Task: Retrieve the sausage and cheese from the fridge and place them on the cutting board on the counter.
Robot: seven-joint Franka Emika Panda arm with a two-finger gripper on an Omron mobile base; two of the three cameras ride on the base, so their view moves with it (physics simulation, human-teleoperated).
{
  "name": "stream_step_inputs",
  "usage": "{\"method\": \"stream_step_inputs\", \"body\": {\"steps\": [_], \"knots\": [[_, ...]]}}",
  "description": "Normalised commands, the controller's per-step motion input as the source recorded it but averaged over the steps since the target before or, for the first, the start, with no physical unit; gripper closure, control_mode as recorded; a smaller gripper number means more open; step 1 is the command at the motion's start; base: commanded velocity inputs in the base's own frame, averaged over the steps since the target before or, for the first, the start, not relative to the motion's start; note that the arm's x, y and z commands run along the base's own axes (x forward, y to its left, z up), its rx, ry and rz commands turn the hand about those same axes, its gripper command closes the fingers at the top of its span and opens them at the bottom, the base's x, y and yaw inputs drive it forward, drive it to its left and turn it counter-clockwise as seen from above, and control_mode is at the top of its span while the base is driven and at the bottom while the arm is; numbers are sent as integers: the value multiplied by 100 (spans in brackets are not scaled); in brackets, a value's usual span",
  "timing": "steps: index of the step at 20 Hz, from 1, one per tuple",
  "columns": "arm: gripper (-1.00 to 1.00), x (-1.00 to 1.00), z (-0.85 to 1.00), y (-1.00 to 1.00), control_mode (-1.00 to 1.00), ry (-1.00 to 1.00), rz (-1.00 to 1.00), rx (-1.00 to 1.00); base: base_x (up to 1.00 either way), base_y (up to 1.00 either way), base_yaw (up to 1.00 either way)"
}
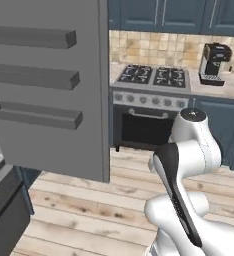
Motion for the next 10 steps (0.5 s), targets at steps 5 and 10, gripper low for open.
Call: {"method": "stream_step_inputs", "body": {"steps": [5, 10], "knots": [[-100, 0, 0, 0, 100, 0, 0, 0, 0, 0, 81], [-100, 0, 0, 0, 100, 0, 0, 0, 0, 0, 78]]}}
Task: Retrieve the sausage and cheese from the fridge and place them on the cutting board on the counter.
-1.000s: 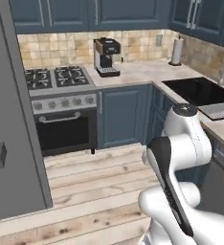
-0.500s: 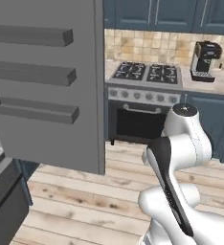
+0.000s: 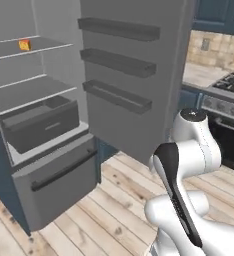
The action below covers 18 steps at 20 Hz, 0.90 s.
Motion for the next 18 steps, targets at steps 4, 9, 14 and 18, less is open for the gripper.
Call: {"method": "stream_step_inputs", "body": {"steps": [4, 9, 14, 18], "knots": [[-100, 0, 0, 0, 100, 0, 0, 0, 45, 0, 69], [-100, 0, 0, 0, 100, 0, 0, 0, 100, 7, 32], [-100, 0, 0, 0, 100, 0, 0, 0, 100, 14, 3], [-100, 0, 0, 0, 100, 0, 0, 0, 58, 9, 10]]}}
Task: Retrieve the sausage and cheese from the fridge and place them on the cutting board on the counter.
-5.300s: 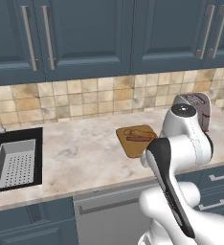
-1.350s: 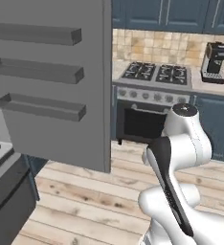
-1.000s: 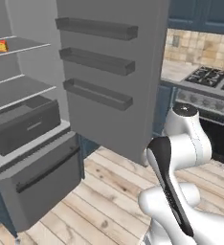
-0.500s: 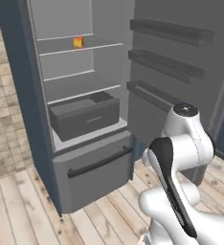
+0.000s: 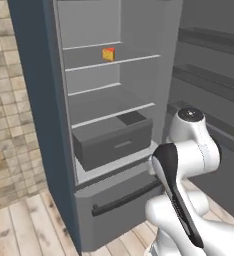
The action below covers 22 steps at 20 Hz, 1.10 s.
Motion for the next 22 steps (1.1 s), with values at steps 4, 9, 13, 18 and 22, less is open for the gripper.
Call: {"method": "stream_step_inputs", "body": {"steps": [4, 9, 13, 18, 22], "knots": [[-100, 0, 0, 0, 100, 0, 0, 0, 87, 0, 15], [-100, 0, 0, 0, 100, 0, 0, 0, 74, -1, 15], [-100, 0, 0, 0, 100, 0, 0, 0, 3, -2, 1], [-100, 0, 0, 0, 100, 0, 0, 0, 0, 0, 0], [-100, 0, 0, 0, 100, 0, 0, 0, 0, 0, 0]]}}
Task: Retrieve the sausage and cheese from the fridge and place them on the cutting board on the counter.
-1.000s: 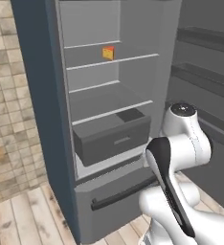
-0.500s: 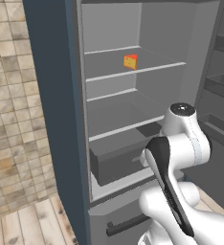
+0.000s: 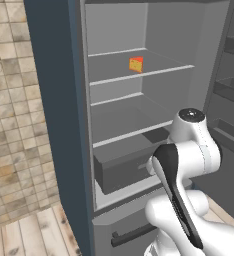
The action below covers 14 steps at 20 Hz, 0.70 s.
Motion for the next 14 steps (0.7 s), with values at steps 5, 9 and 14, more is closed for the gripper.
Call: {"method": "stream_step_inputs", "body": {"steps": [5, 9, 14], "knots": [[-100, 0, 0, 0, 100, 0, 0, 0, 0, 0, 0], [-100, 0, 0, 0, 100, 0, 0, 0, 0, 0, 0], [-100, 0, 0, 0, -100, 0, 0, 0, 0, 0, 0]]}}
